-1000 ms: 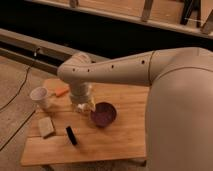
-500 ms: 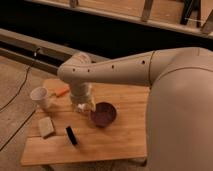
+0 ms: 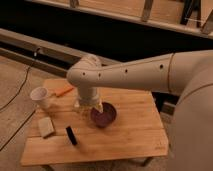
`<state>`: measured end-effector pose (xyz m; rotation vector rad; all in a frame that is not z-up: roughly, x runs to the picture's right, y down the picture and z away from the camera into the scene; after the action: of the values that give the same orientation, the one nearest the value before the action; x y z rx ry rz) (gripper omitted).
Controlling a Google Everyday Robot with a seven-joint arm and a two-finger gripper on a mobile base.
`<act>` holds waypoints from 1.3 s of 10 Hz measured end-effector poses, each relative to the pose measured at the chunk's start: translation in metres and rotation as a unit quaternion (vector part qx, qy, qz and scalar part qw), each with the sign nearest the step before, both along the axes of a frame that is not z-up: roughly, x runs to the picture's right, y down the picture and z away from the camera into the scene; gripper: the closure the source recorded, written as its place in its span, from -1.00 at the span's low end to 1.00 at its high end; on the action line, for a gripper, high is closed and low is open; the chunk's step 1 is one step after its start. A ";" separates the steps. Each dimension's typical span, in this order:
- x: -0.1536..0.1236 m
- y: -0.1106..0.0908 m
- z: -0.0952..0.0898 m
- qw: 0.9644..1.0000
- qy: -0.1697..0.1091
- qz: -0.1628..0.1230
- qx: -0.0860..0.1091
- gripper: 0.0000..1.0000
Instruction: Knock the eraser over
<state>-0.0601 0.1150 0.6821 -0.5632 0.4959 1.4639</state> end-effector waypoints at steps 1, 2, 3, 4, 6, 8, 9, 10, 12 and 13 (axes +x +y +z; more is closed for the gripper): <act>0.005 0.005 -0.002 1.000 -0.002 0.003 -0.002 -0.23; 0.013 0.015 -0.004 1.000 -0.005 0.004 -0.008 0.04; 0.016 0.022 -0.003 1.000 -0.008 0.005 -0.013 0.20; 0.019 0.029 -0.002 1.000 -0.009 0.006 -0.019 0.34; 0.019 0.055 0.012 0.999 -0.023 0.012 -0.042 0.79; 0.007 0.066 0.027 0.998 -0.041 0.010 -0.051 1.00; -0.002 0.066 0.036 0.997 -0.054 0.007 -0.054 1.00; -0.011 0.063 0.042 0.996 -0.067 0.003 -0.052 1.00; -0.048 0.052 0.047 0.992 -0.117 -0.023 -0.048 1.00; -0.062 0.051 0.046 0.988 -0.137 -0.044 -0.048 1.00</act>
<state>-0.1225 0.1662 0.7276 -0.7965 0.3698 1.2604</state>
